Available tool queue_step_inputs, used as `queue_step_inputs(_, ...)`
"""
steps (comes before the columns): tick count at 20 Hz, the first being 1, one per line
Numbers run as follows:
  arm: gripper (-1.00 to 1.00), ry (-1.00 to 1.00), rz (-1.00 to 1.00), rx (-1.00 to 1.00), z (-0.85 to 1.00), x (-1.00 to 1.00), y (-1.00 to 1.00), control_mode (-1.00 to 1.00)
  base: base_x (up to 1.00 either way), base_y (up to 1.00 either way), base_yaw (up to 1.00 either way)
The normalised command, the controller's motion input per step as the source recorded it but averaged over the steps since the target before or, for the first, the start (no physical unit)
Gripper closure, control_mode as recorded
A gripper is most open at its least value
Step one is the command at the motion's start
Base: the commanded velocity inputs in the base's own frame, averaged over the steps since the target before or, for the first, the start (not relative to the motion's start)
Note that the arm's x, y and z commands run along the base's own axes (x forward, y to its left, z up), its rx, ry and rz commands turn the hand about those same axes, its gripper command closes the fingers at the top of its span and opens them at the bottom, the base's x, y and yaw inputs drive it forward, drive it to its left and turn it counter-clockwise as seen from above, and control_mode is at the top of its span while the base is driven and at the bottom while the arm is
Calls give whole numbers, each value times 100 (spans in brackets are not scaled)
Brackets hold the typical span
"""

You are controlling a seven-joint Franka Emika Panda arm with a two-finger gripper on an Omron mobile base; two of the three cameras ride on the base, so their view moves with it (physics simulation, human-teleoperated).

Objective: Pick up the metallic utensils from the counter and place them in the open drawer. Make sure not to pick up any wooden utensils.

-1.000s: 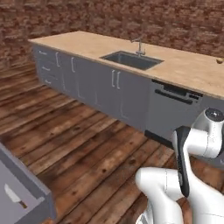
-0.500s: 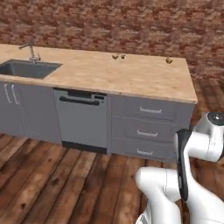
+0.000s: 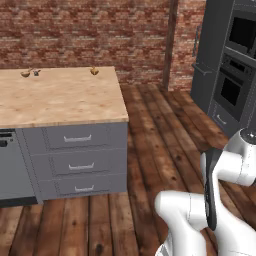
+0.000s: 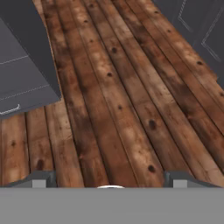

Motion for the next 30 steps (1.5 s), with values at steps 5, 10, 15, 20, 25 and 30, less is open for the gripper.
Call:
queue_step_inputs(5,-100,0,0,0,0,0,0,100,98,-100,-30)
queue_step_inputs(10,-100,0,0,0,0,0,0,100,100,-32,4)
queue_step_inputs(15,-100,0,0,0,0,0,0,100,100,0,14)
queue_step_inputs(20,-100,0,0,0,0,0,0,100,100,-28,16)
queue_step_inputs(25,-100,0,0,0,0,0,0,100,100,-64,9)
queue_step_inputs(30,-100,0,0,0,0,0,0,100,100,-2,26)
